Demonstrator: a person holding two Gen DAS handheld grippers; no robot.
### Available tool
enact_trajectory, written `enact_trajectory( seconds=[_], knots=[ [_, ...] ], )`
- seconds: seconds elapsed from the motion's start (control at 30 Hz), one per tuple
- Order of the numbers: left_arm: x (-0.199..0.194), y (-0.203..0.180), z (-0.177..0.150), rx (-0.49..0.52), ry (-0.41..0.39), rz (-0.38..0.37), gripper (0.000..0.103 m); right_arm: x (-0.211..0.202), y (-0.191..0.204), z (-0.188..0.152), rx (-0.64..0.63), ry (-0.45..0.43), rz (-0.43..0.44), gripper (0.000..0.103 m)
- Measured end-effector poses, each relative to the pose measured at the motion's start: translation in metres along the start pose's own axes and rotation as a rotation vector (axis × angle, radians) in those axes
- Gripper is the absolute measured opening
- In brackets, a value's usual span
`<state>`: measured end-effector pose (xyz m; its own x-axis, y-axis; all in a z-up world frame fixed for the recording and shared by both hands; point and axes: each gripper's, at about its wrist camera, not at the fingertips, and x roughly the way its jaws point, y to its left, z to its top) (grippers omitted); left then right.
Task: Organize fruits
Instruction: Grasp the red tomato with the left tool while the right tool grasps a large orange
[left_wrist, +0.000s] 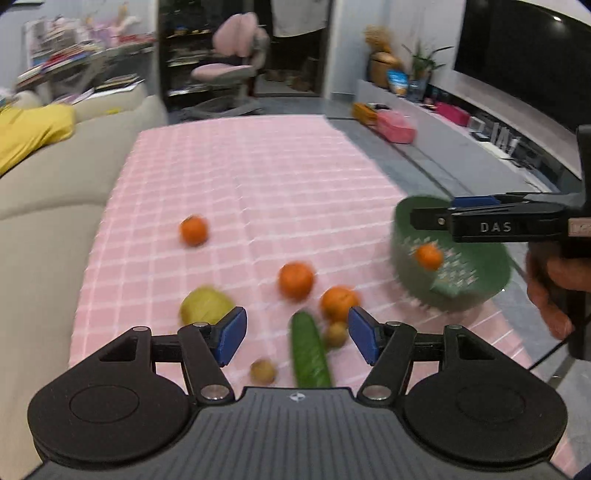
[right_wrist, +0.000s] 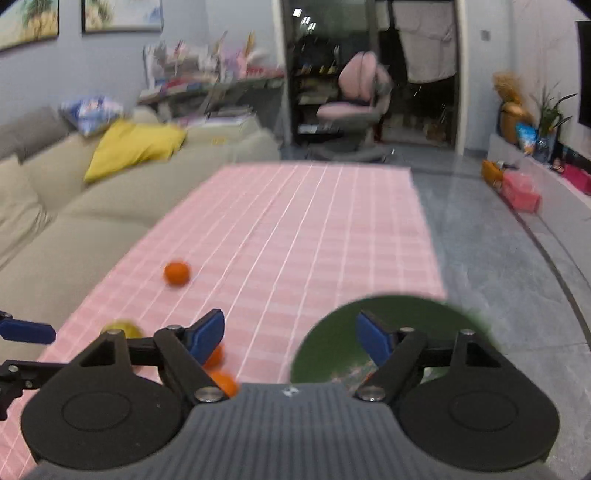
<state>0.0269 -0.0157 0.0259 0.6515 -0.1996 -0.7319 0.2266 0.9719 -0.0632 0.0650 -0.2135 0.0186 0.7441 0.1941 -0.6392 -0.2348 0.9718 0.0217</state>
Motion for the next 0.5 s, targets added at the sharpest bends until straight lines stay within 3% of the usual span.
enact_trajectory(
  seconds=[0.17,0.33,0.5],
  knots=[
    [0.005,0.025,-0.018,-0.056,0.081,0.013,0.074,0.012,0.029,-0.022,-0.001,0.074,0.023,0.071],
    [0.009,0.043,-0.027,-0.11,0.143,0.037,0.073,0.019,0.058,-0.038,-0.076,0.083,0.042,0.066],
    [0.014,0.03,-0.048,0.008,0.253,0.068,0.073,0.044,0.068,-0.045,-0.06,0.156,0.025,0.06]
  ],
)
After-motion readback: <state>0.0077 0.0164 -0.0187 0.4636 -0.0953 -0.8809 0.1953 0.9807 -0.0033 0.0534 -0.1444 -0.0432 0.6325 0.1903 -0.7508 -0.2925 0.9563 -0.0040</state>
